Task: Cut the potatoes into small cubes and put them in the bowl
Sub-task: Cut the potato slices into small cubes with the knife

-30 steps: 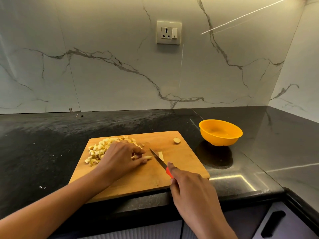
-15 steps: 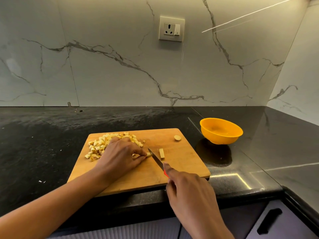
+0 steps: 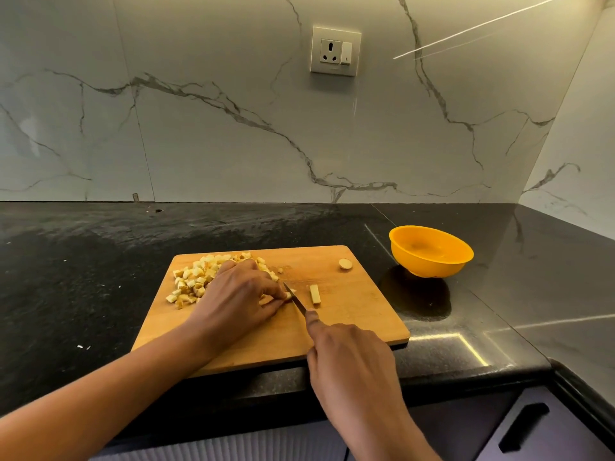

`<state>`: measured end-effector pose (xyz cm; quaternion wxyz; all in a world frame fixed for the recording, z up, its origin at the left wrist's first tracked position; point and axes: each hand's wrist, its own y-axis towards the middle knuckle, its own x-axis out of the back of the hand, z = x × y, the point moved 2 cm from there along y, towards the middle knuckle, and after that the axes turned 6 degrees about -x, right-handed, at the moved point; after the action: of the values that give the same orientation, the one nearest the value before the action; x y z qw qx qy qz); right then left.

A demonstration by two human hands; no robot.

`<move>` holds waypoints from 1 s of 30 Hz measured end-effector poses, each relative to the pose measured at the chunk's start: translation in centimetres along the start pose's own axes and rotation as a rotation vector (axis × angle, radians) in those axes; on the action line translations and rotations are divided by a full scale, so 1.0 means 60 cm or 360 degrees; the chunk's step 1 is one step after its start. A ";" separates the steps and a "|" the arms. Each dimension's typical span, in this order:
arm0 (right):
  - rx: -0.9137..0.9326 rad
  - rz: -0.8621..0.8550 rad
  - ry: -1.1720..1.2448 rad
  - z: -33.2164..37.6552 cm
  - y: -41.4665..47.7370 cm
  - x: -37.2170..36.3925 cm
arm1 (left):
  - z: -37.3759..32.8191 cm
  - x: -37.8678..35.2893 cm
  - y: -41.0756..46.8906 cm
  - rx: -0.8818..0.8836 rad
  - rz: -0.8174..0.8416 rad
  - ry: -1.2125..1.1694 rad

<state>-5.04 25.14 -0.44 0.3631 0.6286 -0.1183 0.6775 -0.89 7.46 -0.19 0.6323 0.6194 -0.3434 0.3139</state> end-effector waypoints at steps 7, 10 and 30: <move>0.0025 0.0016 0.0135 -0.019 -0.029 0.020 | 0.004 0.000 -0.002 0.0159 0.0052 -0.0098; -0.0029 -0.0047 0.0202 -0.027 -0.029 0.028 | 0.005 0.000 -0.004 0.0246 0.0071 -0.0202; 0.0093 0.0182 0.0098 -0.016 -0.026 0.040 | 0.003 0.007 -0.002 0.0292 0.0085 -0.0300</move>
<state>-4.66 27.67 1.16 0.3089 0.6099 -0.1229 0.7193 -0.56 7.30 0.09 0.5294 0.6921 -0.3875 0.3009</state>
